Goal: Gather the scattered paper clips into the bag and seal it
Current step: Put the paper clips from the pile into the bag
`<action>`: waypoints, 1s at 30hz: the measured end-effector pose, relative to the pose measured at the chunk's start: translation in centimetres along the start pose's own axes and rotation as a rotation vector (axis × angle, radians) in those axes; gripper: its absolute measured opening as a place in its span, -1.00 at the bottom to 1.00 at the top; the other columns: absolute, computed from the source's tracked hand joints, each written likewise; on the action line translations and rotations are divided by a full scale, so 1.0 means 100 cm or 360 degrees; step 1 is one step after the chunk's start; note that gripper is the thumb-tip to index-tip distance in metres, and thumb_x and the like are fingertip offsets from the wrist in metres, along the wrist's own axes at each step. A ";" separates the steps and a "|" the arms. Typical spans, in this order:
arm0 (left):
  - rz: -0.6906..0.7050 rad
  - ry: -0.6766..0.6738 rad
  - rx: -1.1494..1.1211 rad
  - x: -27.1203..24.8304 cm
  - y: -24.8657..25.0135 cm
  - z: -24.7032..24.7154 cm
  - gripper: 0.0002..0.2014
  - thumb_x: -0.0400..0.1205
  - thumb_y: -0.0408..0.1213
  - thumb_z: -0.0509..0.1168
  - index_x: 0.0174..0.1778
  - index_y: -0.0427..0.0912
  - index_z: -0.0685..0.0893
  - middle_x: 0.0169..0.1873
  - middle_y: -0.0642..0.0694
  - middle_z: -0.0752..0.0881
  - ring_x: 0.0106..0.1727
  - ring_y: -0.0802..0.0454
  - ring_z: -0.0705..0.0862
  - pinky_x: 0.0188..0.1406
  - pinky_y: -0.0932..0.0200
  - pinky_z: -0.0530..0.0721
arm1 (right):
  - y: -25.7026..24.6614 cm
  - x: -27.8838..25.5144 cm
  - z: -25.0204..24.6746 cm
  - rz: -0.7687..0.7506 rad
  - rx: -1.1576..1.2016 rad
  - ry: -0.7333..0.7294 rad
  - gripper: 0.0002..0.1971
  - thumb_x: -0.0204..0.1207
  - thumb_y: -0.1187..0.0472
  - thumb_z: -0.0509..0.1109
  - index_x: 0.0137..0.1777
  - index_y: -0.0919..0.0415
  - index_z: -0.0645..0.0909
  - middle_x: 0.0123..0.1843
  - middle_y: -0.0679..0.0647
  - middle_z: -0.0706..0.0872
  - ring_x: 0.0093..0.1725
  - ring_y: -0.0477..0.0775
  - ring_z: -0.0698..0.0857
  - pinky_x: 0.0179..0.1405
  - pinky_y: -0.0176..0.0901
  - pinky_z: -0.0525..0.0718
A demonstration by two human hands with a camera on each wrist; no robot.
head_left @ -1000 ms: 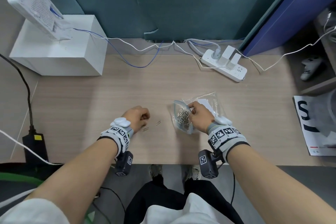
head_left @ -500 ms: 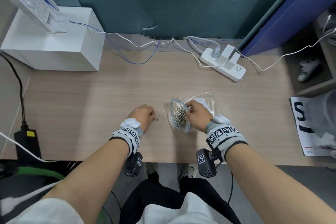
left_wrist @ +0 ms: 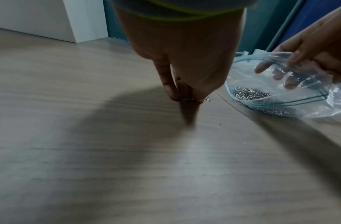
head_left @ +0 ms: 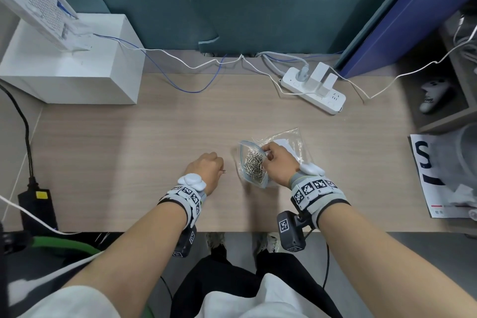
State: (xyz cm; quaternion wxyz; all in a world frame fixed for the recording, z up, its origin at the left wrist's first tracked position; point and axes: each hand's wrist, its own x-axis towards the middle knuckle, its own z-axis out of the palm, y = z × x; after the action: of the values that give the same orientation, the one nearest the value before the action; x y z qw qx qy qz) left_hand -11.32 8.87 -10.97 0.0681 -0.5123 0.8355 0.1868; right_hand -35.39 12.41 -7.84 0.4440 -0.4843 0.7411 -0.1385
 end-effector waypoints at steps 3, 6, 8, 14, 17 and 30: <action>-0.0014 -0.0063 0.0030 0.002 0.001 0.001 -0.87 0.68 -0.15 0.30 0.06 -0.10 0.62 0.07 -0.05 0.60 0.17 -0.09 0.57 -0.12 -0.06 0.69 | -0.001 0.000 0.000 -0.0002 -0.0005 0.0004 -0.68 0.56 0.28 0.27 0.25 -0.04 0.59 0.15 0.14 0.67 0.00 0.18 0.72 0.08 0.01 0.69; 0.0012 -0.0166 0.0118 0.006 0.002 0.001 -0.84 0.69 -0.18 0.28 0.13 -0.13 0.57 0.12 -0.09 0.57 0.18 -0.11 0.55 -0.10 -0.05 0.65 | -0.002 0.000 0.000 -0.0010 -0.0004 0.0004 -0.68 0.56 0.29 0.27 0.25 -0.02 0.59 0.14 0.14 0.67 -0.03 0.17 0.73 0.03 -0.01 0.70; 0.0031 -0.0216 0.0174 0.007 0.002 0.001 -0.82 0.68 -0.20 0.27 0.16 -0.13 0.55 0.14 -0.10 0.55 0.18 -0.12 0.55 -0.11 -0.03 0.62 | -0.002 0.000 0.000 -0.0016 -0.0011 0.0006 -0.68 0.55 0.30 0.27 0.25 -0.02 0.60 0.12 0.14 0.68 -0.05 0.16 0.72 -0.03 -0.04 0.69; 0.0071 -0.0257 0.0192 0.005 -0.001 0.001 -0.85 0.70 -0.27 0.26 0.16 -0.16 0.49 0.10 -0.14 0.57 0.06 -0.16 0.60 -0.17 -0.03 0.58 | -0.001 0.002 -0.001 -0.0022 0.0008 0.0001 -0.73 0.56 0.26 0.27 0.18 -0.07 0.59 0.08 0.16 0.70 -0.07 0.18 0.76 0.01 0.09 0.77; 0.0040 -0.0223 0.0046 0.006 0.000 -0.001 -0.85 0.67 -0.36 0.26 0.09 -0.12 0.44 0.03 -0.14 0.60 -0.10 -0.16 0.61 -0.24 -0.01 0.54 | -0.001 0.003 0.000 -0.0021 0.0015 -0.0007 -0.72 0.54 0.26 0.28 0.17 -0.07 0.60 0.08 0.15 0.70 -0.07 0.16 0.77 0.02 0.09 0.77; 0.0116 0.0073 -0.0512 0.021 0.023 -0.013 -0.85 0.54 -0.16 0.50 -0.06 -0.01 0.68 -0.10 0.05 0.58 -0.10 -0.01 0.62 -0.14 0.10 0.61 | 0.002 0.001 -0.006 -0.0041 0.0053 0.0032 -0.78 0.60 0.27 0.31 0.15 -0.04 0.62 0.10 0.13 0.72 -0.09 0.10 0.75 -0.13 -0.12 0.65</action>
State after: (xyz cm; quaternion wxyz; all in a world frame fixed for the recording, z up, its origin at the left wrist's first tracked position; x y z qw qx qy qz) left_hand -14.25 7.57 -9.84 -0.0406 -0.4900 0.8142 0.3088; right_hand -35.96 12.26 -7.67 0.4426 -0.4849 0.7369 -0.1612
